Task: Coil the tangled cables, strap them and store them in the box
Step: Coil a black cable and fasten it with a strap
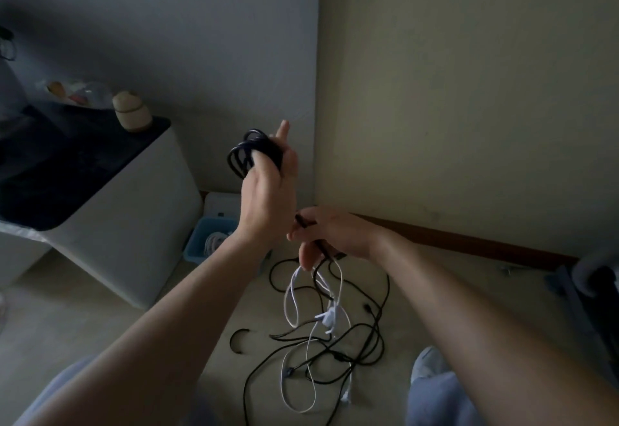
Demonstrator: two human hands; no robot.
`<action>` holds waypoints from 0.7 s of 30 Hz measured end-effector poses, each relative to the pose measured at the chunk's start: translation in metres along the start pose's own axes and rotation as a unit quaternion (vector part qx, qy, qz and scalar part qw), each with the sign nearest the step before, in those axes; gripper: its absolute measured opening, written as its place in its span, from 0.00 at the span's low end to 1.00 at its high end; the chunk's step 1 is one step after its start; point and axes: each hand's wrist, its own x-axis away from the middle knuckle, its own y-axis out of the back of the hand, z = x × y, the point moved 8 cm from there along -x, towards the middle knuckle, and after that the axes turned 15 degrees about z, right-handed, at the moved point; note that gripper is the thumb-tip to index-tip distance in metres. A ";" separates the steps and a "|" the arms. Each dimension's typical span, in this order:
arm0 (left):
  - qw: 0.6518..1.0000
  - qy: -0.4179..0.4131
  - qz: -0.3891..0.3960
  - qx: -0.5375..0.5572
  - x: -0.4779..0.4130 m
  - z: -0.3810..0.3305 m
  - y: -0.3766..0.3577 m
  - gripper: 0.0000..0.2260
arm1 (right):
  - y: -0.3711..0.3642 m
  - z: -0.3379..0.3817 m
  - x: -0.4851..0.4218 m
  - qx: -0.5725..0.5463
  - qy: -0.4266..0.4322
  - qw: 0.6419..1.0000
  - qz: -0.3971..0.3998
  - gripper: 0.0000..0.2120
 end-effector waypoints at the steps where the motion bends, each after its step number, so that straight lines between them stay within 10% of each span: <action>1: 0.997 -0.013 0.024 -0.067 0.003 -0.003 -0.005 0.17 | 0.001 -0.001 -0.001 0.000 -0.006 1.000 0.004 0.03; 5: 0.926 -0.061 0.088 -0.361 0.007 -0.006 -0.025 0.14 | 0.027 0.001 0.011 0.090 0.003 0.994 -0.069 0.03; 8: 0.789 -0.088 0.236 -0.560 0.013 0.008 -0.049 0.24 | 0.042 0.009 0.023 0.146 0.031 0.979 -0.137 0.04; 11: 0.851 -0.008 0.327 -0.411 0.013 0.024 -0.047 0.11 | 0.040 0.009 0.025 0.171 0.034 0.971 -0.166 0.02; 13: 0.887 0.106 0.391 -0.221 0.011 0.041 -0.044 0.28 | 0.043 0.007 0.027 0.234 0.007 0.955 -0.185 0.06; 18: 0.876 0.197 0.439 0.033 0.018 0.041 -0.042 0.17 | 0.042 0.004 0.029 0.393 -0.026 0.898 -0.196 0.12; 21: 0.867 0.218 0.426 0.139 0.018 0.036 -0.039 0.22 | 0.046 -0.008 0.029 0.330 -0.024 0.924 -0.191 0.17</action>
